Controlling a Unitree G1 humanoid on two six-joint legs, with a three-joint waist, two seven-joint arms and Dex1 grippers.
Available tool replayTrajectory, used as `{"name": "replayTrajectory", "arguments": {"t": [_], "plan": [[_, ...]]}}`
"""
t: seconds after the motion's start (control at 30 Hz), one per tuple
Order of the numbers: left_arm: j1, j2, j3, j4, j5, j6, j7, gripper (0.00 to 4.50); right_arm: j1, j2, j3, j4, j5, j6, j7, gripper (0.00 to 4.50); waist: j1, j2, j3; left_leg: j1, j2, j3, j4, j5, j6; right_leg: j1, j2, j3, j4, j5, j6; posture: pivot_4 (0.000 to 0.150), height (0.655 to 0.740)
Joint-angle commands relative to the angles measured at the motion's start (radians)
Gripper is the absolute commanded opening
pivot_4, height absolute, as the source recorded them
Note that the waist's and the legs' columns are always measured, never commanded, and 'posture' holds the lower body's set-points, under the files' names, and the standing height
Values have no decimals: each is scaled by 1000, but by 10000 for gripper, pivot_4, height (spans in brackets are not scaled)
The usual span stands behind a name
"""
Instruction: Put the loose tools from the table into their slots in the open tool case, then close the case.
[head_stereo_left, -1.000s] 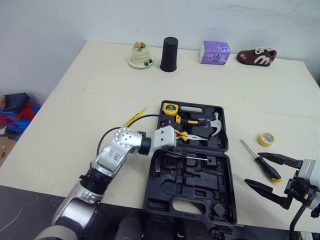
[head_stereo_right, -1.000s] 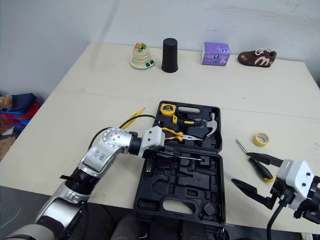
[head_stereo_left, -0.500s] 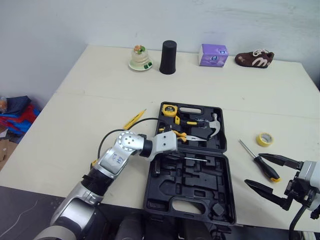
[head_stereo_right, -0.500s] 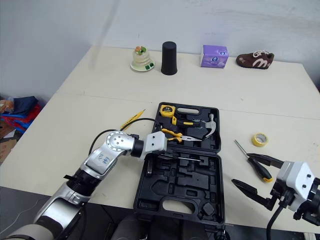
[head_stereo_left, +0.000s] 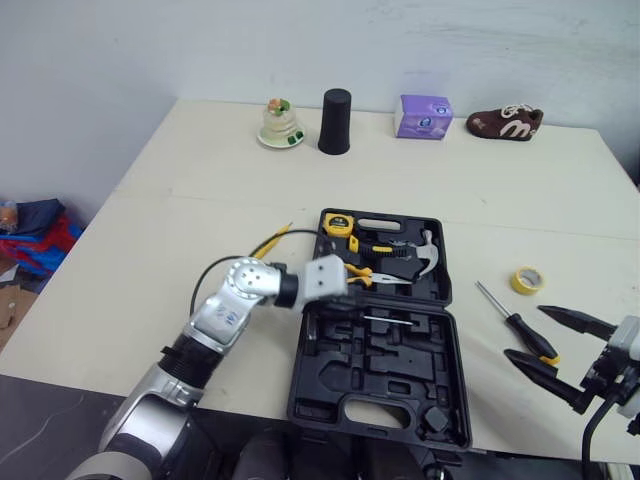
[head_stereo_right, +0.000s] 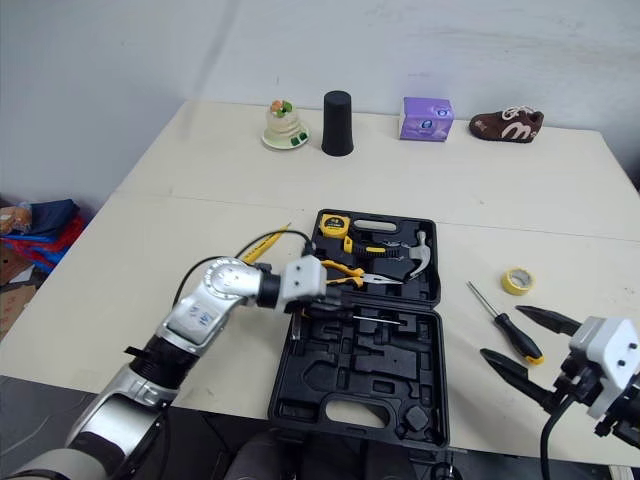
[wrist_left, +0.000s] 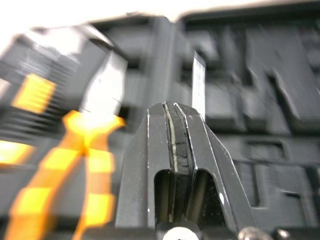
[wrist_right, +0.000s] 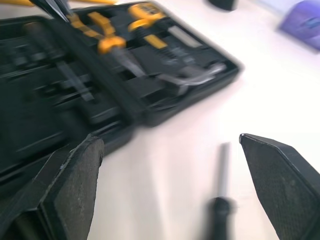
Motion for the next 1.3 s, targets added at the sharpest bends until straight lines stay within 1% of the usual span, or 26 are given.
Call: {"name": "replayTrajectory", "arguments": {"t": [0.03, 0.07, 0.1, 0.13, 0.2, 0.3, 0.43, 0.5, 0.6, 0.7, 0.8, 0.87, 0.97, 1.1, 1.2, 1.3], "plan": [[0, 64, 156, -26, -119, -1, -35, 9137, 18, 12, -126, 59, -12, -71, -17, 45000, 0, 1, 1, 0, 0, 0, 0, 0, 0, 0, 0, 0, 0, 0, 0, 1500, 7400], [19, 105, 214, -19, -153, 32, -44, 13153, 27, 23, -160, 90, -28, -108, -23, 45000, 0, 1, 1, 0, 0, 0, -1, -1, 0, 0, 1, 0, -1, 0, 0, 1500, 7400], [40, 146, 266, -10, -176, 49, -48, 18369, 36, 35, -192, 118, -36, -140, -28, 45000, -2, 2, 1, 0, 0, 0, -1, -1, 0, 0, 2, -1, -2, -1, 0, 1500, 7400], [56, 173, 298, -4, -193, 61, -50, 22664, 42, 43, -211, 135, -41, -162, -32, 45000, -4, 3, 2, 0, 1, 1, -2, -1, -1, 0, 3, 0, -3, -1, 1, 1500, 7400], [111, 246, 367, 44, -191, 44, -55, 31592, 65, 61, -255, 200, -63, -224, -36, 45000, -6, 3, 4, 0, 1, 2, -2, -1, -1, 0, 4, 0, -3, -1, 1, 1500, 7400], [176, 349, 486, 209, -143, -62, 0, 44643, 84, 78, -331, 361, -107, -324, -88, 45000, -6, 1, 6, 2, 1, 3, -2, -2, -1, 0, 4, 1, -3, -1, 1, 1500, 7400], [224, 432, 618, 406, -140, -156, 80, 44643, 125, 86, -397, 530, -125, -416, -135, 45000, -4, -2, 10, 3, 1, 4, -3, -3, -1, 0, 0, 2, -3, -1, 1, 1500, 7400], [261, 480, 662, 521, -123, -224, 98, 44643, 144, 88, -428, 611, -123, -441, -167, 45000, -5, -2, 10, 3, 0, 4, -4, -6, -5, 0, -3, 2, -3, -1, 1, 1500, 7400], [290, 539, 732, 663, -128, -281, 150, 44643, 178, 85, -463, 728, -118, -485, -207, 45000, -7, -2, 10, 6, -2, 6, -13, -5, -6, -1, -7, 3, -5, -1, 1, 1500, 7400], [315, 574, 794, 756, -141, -312, 216, 44643, 212, 82, -488, 817, -103, -516, -234, 45000, -7, -3, 9, 4, -2, 7, -18, -5, -6, -6, -8, 3, -5, -3, -2, 1500, 7400], [386, 576, 829, 781, -149, -335, 227, 44643, 247, 101, -496, 893, -97, -547, -267, 45000, -8, -1, 8, 4, -2, 8, -21, -5, -8, -9, -8, 3, -4, -4, -5, 1500, 7400], [396, 564, 834, 767, -167, -326, 203, 44643, 251, 106, -481, 900, -91, -561, -271, 45000, -6, -1, 8, 4, -2, 9, -23, -5, -9, -10, -8, 3, -4, -5, -6, 1500, 7400], [421, 524, 806, 627, -223, -273, 91, 44643, 251, 105, -462, 892, -71, -559, -253, 45000, -7, -2, 8, 4, -2, 9, -22, -4, -10, -10, -8, 3, -3, -5, -6, 1500, 7400], [408, 496, 764, 464, -268, -175, 29, 44643, 255, 114, -437, 834, -47, -547, -232, 45000, -8, -3, 8, 5, -1, 10, -21, -3, -11, -9, -8, 3, -1, -4, -4, 1500, 7400], [387, 482, 698, 275, -317, -73, -20, 44643, 291, 143, -381, 622, -51, -395, -298, 45000, -9, -1, 7, 5, -1, 10, -21, -2, -11, -9, -8, 4, 1, -4, -4, 1500, 7400], [336, 465, 609, 113, -350, 13, -58, 44643, 320, 162, -342, 351, 67, -256, -278, 45000, -10, 2, 7, 4, -1, 10, -21, 0, -12, -10, -8, 4, 1, -4, -4, 1500, 7400]]}}
